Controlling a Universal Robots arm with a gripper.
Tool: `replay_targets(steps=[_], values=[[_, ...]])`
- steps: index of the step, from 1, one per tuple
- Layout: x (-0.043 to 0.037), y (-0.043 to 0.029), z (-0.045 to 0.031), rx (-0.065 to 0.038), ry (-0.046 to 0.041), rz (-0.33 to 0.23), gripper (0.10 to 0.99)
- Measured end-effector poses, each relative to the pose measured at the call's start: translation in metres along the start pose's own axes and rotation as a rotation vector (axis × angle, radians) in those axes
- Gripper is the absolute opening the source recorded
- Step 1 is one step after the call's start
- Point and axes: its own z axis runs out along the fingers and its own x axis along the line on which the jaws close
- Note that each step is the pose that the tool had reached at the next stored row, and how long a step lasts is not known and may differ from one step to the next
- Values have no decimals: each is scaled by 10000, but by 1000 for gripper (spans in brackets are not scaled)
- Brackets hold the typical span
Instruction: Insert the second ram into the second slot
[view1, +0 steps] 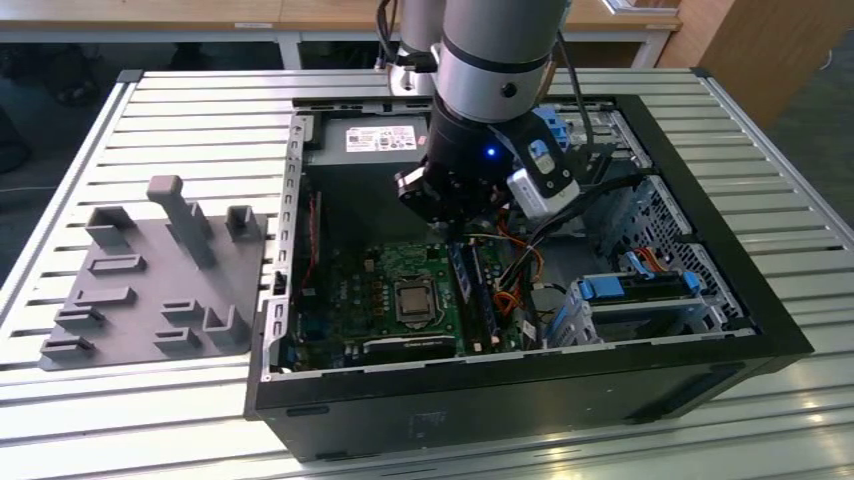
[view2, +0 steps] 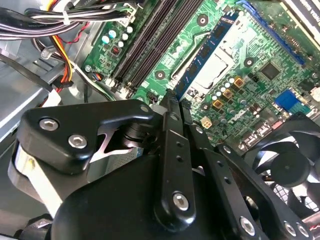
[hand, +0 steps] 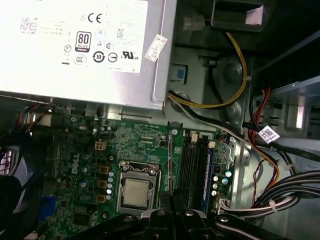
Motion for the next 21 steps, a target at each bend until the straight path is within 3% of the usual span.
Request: replay_targets(steps=[6, 12, 18, 21], values=[[-12, -2, 7, -5, -4, 73, 137], [-17, -3, 43, -33, -35, 976, 137], [-60, -10, 108, -46, -47, 1294, 137], [-78, -36, 126, -107, -50, 1292, 137]])
